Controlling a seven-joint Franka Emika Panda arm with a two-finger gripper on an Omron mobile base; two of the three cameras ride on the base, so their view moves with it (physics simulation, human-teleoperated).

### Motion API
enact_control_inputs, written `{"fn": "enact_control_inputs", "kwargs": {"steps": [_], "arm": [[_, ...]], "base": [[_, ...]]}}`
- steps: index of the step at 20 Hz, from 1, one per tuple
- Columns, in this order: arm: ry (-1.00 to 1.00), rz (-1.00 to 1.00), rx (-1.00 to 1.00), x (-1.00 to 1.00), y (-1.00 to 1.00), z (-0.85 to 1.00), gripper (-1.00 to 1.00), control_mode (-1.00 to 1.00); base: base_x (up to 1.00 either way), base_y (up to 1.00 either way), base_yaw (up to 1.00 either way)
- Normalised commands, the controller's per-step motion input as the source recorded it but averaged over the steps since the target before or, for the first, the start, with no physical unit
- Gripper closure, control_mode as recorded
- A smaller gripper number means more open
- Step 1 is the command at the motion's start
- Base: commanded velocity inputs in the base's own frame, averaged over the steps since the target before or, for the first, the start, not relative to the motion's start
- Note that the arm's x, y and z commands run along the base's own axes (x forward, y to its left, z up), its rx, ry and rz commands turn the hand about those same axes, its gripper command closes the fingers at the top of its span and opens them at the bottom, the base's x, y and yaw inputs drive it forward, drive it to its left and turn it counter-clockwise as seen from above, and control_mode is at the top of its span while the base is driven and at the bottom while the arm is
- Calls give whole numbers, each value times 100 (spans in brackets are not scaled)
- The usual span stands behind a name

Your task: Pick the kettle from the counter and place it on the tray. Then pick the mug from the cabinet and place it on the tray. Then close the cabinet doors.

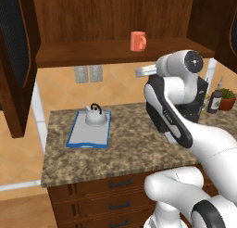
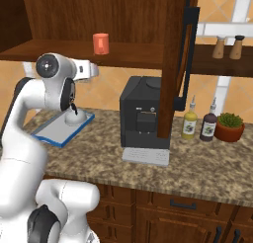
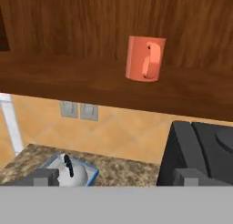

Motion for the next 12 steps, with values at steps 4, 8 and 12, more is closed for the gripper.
{"fn": "enact_control_inputs", "kwargs": {"steps": [4, 8, 12], "arm": [[-30, 8, 0, 0, -14, 86, -100, -100], [-5, 0, 0, 0, -3, 11, -100, -100], [4, 0, 0, 8, 1, 2, -100, -100]], "base": [[0, 0, 0], [0, 0, 0], [0, 0, 0]]}}
